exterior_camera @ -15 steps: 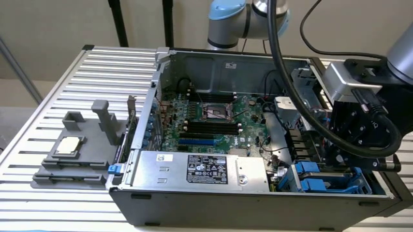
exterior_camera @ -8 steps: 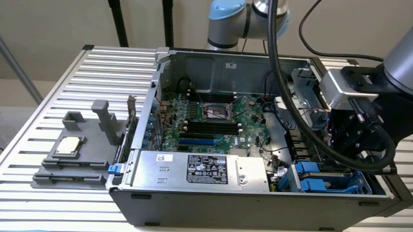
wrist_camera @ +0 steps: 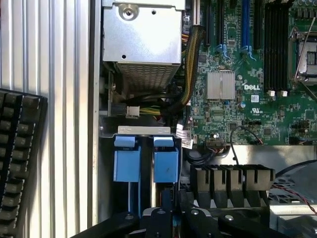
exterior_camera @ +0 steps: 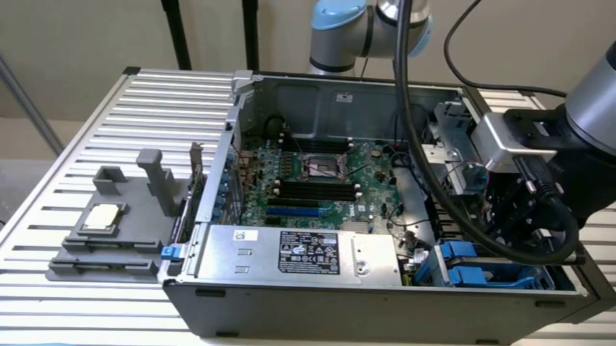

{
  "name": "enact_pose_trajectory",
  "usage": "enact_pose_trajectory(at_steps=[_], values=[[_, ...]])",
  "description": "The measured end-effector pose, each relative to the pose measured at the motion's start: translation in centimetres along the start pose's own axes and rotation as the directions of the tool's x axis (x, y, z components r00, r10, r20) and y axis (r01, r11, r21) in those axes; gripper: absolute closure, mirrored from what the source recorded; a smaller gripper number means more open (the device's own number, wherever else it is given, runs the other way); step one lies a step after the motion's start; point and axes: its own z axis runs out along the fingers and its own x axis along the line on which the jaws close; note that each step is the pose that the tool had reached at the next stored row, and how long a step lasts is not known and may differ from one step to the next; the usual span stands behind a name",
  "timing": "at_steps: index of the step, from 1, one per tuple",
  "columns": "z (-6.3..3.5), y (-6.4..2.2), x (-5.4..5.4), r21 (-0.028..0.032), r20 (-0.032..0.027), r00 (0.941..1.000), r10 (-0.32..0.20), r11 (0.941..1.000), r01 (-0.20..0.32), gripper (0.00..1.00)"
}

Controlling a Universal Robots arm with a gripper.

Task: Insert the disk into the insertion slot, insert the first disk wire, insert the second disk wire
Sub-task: 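Insert the second disk wire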

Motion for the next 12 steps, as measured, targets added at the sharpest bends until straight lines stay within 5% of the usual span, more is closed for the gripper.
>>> enact_pose_trajectory(at_steps=[12], values=[[0.34, 0.01, 0.12, 0.0015, 0.0097, 0.9999, -0.004, 1.0000, 0.004, 0.84]])
